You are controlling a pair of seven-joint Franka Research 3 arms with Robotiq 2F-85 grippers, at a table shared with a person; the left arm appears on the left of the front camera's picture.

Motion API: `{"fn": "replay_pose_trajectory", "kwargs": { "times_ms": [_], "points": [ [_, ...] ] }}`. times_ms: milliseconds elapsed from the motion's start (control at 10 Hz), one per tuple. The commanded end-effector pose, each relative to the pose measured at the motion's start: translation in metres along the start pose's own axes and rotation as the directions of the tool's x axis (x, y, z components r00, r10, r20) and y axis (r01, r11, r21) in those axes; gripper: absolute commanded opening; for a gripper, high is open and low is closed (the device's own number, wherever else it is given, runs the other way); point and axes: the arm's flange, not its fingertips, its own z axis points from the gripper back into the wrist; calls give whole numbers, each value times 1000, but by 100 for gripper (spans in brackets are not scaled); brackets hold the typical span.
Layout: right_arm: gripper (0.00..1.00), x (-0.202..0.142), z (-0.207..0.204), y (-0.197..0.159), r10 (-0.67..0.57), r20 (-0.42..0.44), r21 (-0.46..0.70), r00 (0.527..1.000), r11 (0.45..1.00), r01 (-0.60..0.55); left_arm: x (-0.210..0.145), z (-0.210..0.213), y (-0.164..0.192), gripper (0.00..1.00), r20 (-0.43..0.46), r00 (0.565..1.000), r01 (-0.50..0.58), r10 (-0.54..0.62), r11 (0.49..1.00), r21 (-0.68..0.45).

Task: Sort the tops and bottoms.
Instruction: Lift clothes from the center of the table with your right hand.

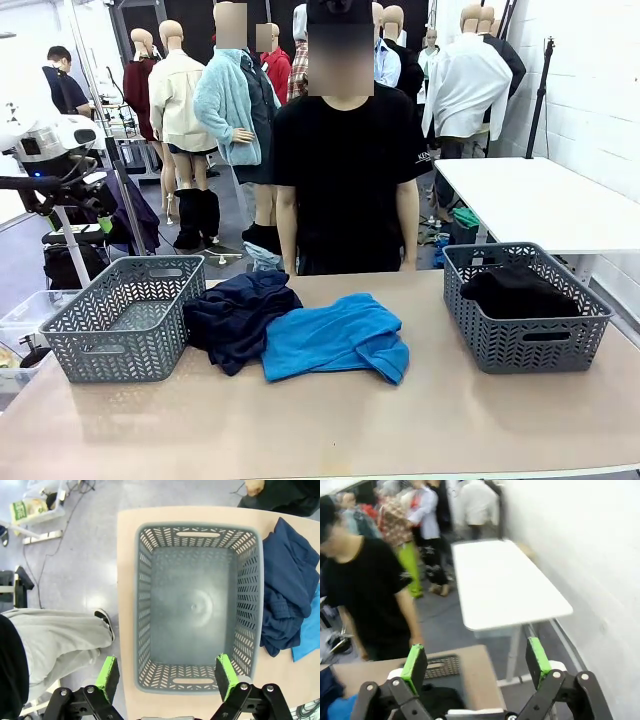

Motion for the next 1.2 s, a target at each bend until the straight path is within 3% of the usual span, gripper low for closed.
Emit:
{"fn": "replay_pose_trajectory", "kwargs": {
  "times_ms": [0,100,200,400,600,700,900,1000,1100],
  "points": [
    [100,1,7,86,122,11,187,992,975,-122,3,1,2,100,7,1000,-15,15,1000,-10],
    [100,-4,21,140,278,3,310,961,913,-265,3,1,2,100,7,1000,-15,15,1000,-10],
    [100,-12,26,177,422,-7,442,907,815,-376,3,1,2,100,7,1000,-15,15,1000,-10],
    [100,-32,12,235,574,-65,578,816,689,-438,3,1,2,100,7,1000,-15,15,1000,-10],
    [100,-68,-22,282,694,-163,663,702,603,-443,3,1,2,100,7,1000,-15,15,1000,-10],
    [100,-86,-40,295,733,-211,670,647,590,-450,3,1,2,100,7,1000,-15,15,1000,-10],
    [100,-115,-62,297,751,-289,644,593,611,-461,3,1,2,100,7,1000,-15,15,1000,-10],
    [100,-112,-41,300,712,-236,671,661,611,-420,3,1,2,100,7,1000,-15,15,1000,-10],
    [100,-112,-41,300,712,-236,671,661,611,-420,3,1,2,100,7,1000,-15,15,1000,-10]
  ]
}}
